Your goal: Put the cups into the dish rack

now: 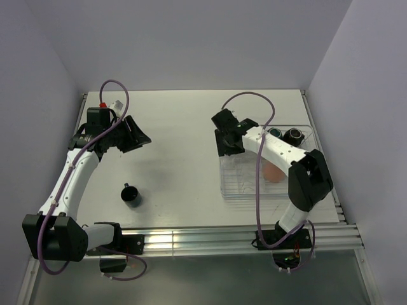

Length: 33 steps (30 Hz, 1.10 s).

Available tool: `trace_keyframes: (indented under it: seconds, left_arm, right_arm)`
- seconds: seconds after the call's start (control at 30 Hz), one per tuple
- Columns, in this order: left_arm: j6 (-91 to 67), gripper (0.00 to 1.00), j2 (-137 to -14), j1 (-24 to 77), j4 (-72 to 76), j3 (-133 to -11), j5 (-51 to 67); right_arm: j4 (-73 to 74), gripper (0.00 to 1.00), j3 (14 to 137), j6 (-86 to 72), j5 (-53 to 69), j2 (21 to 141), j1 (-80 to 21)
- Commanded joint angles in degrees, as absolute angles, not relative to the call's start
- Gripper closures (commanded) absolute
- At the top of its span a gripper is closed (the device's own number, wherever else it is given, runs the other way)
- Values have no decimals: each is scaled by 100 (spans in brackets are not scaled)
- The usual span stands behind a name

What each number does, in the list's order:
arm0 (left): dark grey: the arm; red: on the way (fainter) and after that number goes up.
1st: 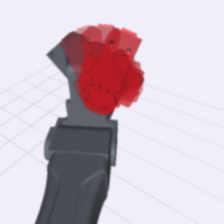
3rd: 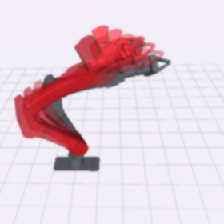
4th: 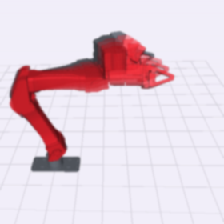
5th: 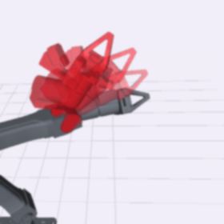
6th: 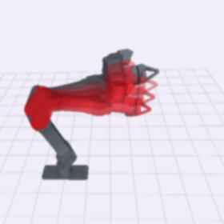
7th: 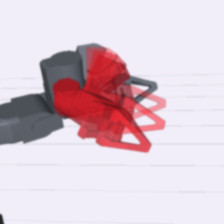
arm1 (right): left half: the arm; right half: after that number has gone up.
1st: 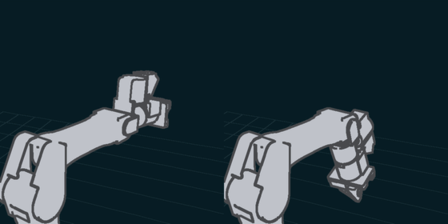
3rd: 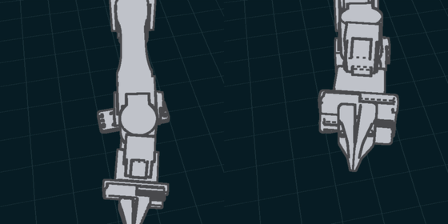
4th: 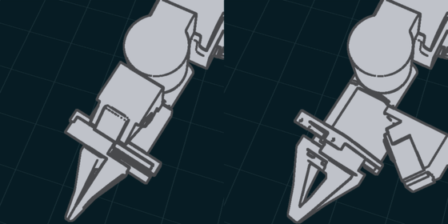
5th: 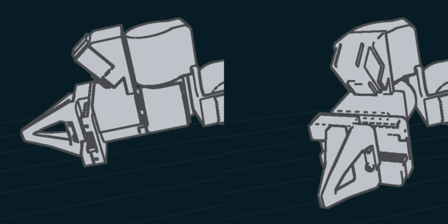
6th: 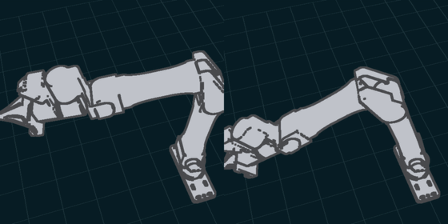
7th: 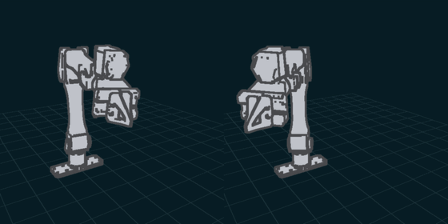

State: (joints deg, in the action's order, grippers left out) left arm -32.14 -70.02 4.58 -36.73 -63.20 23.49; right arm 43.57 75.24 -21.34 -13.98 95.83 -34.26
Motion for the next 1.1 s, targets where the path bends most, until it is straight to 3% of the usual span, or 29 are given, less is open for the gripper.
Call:
trace_keyframes:
  seconds: [0.0,0.33,0.53,0.9,1.07]
  left_arm:
    - [-3076,47,-6996,466,-3586,-6302,2355]
    - [-3076,47,-7014,466,-3542,-6249,2364]
    - [-3085,47,-7031,466,-3507,-6214,2391]
    - [-3067,47,-7049,466,-3533,-6214,2364]
    - [-3076,47,-7049,466,-3507,-6214,2373]
  right_arm:
    - [4465,41,7717,-2057,-1397,9729,-3472]
    - [4500,34,7682,-2083,-1477,9686,-3472]
    - [4518,35,7717,-2048,-1503,9738,-3472]
    - [4500,54,7761,-1987,-1336,9844,-3480]
    - [4649,58,7884,-1890,-1283,9774,-3472]
